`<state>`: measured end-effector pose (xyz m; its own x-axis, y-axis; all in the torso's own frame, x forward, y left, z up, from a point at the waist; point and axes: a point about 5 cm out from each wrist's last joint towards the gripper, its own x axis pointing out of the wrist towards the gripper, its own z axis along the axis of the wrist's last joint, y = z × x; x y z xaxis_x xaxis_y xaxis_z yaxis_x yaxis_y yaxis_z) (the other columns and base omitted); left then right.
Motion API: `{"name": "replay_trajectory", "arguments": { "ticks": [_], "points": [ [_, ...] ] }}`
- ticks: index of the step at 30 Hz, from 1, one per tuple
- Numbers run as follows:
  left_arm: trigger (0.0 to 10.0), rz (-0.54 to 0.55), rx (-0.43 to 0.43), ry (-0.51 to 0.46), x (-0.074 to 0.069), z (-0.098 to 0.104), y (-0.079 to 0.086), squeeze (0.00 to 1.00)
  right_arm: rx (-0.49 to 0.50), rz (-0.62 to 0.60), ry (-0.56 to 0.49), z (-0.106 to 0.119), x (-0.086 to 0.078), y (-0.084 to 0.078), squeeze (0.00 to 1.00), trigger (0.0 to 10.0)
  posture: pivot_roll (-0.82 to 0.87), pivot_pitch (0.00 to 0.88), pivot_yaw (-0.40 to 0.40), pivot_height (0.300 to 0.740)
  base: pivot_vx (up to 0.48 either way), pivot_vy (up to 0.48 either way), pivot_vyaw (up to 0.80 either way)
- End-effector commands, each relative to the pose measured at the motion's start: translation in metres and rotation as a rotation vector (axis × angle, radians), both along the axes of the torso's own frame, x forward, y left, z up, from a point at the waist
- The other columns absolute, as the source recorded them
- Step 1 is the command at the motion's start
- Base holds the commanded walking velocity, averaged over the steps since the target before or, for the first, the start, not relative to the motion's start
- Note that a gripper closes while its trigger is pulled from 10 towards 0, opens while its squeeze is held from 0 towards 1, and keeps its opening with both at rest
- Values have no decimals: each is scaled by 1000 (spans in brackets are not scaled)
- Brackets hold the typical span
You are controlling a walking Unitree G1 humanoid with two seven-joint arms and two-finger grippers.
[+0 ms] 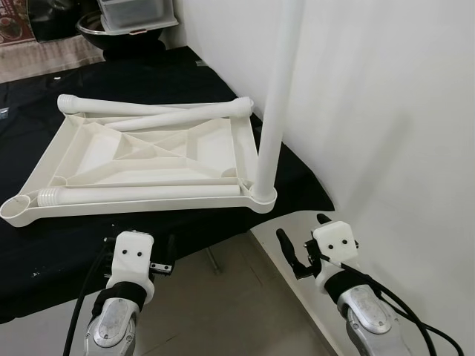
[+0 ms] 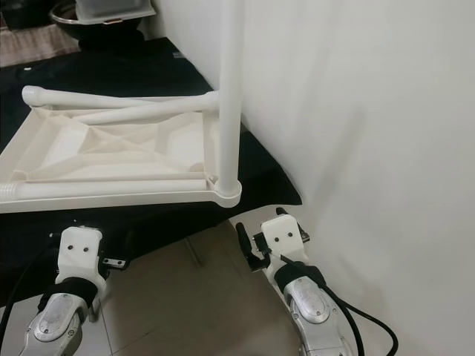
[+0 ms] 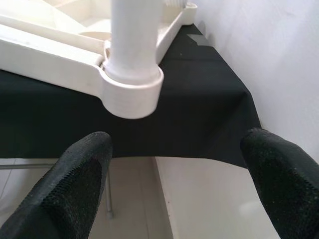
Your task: Building children table
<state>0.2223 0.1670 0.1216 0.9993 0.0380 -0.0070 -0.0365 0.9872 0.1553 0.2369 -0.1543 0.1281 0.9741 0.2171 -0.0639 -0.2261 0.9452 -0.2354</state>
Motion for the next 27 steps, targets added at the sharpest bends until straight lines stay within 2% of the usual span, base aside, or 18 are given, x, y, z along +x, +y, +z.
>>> {"name": "replay_trajectory", "arguments": {
  "ticks": [1, 27],
  "points": [
    [10000, -1, 19, 2, -2, 1, 1, 0, 10, -1, 10, 0, -2, -1, 0, 10000, -54, 186, -22, 740, 0, 0, 0],
    [10000, 1, 15, 8, -1, 0, 2, 0, 21, 5, 16, -1, -2, 1, 0, 10000, -53, 181, -19, 740, 0, 0, 0]
  ]
}}
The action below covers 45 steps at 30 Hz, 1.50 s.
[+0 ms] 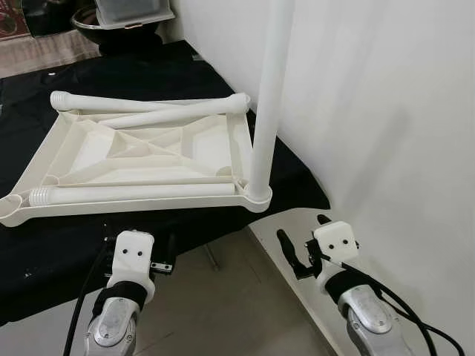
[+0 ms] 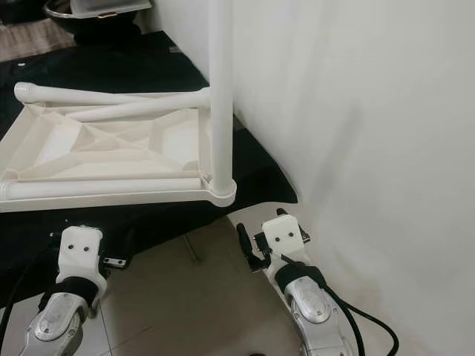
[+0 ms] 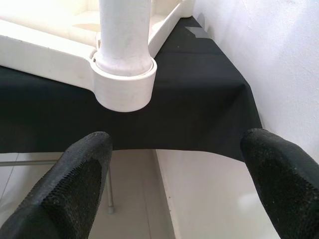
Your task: Building children table
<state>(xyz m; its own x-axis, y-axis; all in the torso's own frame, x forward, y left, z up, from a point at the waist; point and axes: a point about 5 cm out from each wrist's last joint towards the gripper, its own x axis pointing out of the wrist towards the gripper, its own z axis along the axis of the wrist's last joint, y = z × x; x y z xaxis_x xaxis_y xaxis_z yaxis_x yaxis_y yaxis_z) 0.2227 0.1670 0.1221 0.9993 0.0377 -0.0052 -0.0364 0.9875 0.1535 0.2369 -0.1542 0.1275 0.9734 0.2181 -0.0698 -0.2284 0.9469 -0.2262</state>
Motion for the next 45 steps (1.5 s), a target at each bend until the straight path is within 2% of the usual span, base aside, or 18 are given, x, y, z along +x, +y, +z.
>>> {"name": "replay_trajectory", "arguments": {
  "ticks": [1, 45],
  "points": [
    [10000, 2, 17, 10, -2, -1, 2, 0, 14, 5, 9, 0, -2, 1, 0, 10000, -53, 181, -19, 740, 0, 0, 0],
    [10000, 6, 19, 12, -1, -2, 2, 0, 26, 5, 15, -2, 0, 1, 0, 10000, -55, 173, -21, 740, 0, 0, 0]
  ]
}}
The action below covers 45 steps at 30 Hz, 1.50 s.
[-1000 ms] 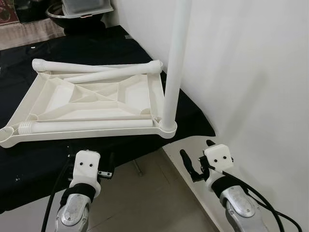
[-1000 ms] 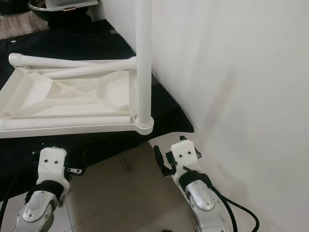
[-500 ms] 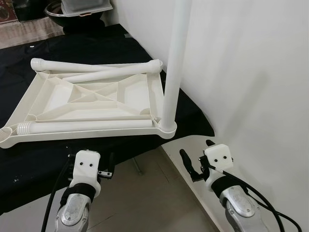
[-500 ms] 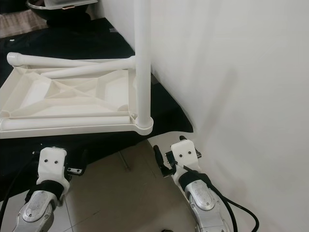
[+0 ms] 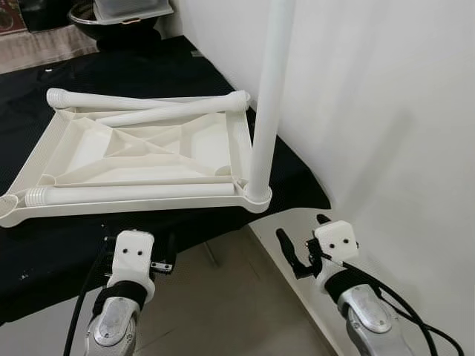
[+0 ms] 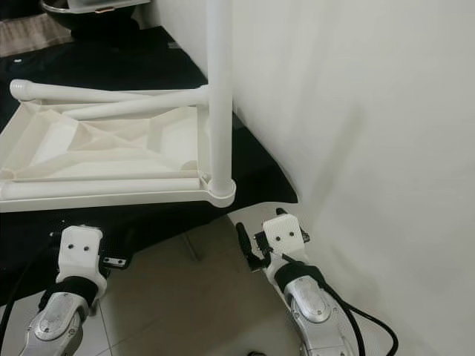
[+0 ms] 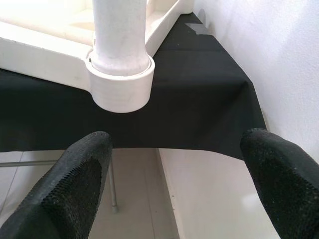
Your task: Building children table
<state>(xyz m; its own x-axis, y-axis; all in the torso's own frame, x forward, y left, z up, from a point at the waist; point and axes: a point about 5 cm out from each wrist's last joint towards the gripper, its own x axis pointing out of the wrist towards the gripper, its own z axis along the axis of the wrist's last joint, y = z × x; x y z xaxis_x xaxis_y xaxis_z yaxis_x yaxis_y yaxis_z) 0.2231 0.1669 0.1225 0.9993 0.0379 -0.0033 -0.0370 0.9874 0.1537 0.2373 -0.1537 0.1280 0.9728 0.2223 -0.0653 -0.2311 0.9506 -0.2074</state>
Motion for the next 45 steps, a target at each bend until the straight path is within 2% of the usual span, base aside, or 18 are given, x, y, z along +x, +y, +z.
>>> {"name": "replay_trajectory", "arguments": {
  "ticks": [1, 45],
  "points": [
    [10000, 5, 20, 14, -2, -3, 2, 0, 7, 2, 15, -3, -1, 0, 0, 10000, -54, 170, -20, 740, 0, 0, 0],
    [10000, 1, 30, 20, 1, -2, 5, 0, 11, -8, 19, -3, 1, 3, 0, 10000, -55, 171, -4, 740, 0, 0, 0]
  ]
}}
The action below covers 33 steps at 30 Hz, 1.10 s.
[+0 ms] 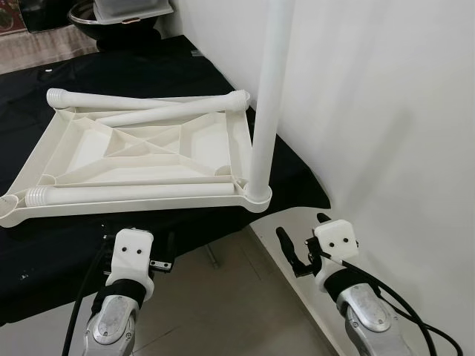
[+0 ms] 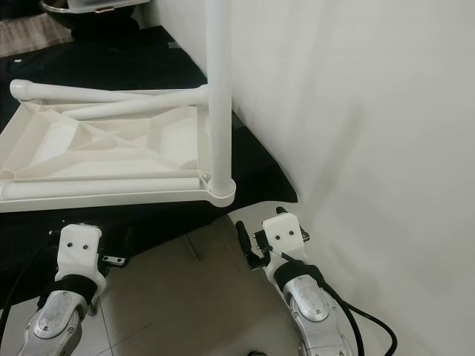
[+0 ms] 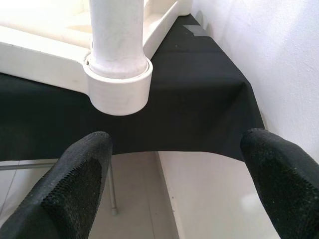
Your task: Building children table
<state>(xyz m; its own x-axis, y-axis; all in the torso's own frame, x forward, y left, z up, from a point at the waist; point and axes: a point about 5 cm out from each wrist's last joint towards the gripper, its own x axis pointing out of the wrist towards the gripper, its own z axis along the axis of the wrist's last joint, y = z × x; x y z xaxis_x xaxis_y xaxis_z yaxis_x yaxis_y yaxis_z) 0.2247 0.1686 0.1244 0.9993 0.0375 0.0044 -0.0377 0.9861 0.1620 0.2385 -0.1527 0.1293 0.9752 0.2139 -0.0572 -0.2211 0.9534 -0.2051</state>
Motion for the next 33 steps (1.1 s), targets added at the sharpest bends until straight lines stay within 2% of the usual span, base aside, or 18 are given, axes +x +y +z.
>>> {"name": "replay_trajectory", "arguments": {
  "ticks": [1, 33],
  "points": [
    [10000, 2, 21, 27, -1, -4, 3, 0, 7, 0, 27, -4, 0, 2, 0, 10000, -55, 172, -4, 740, 0, 0, 0],
    [10000, -2, 23, 38, 2, -6, 5, 0, 28, 2, 17, -5, 1, 4, 0, 10000, -58, 157, 11, 740, 0, 0, 0]
  ]
}}
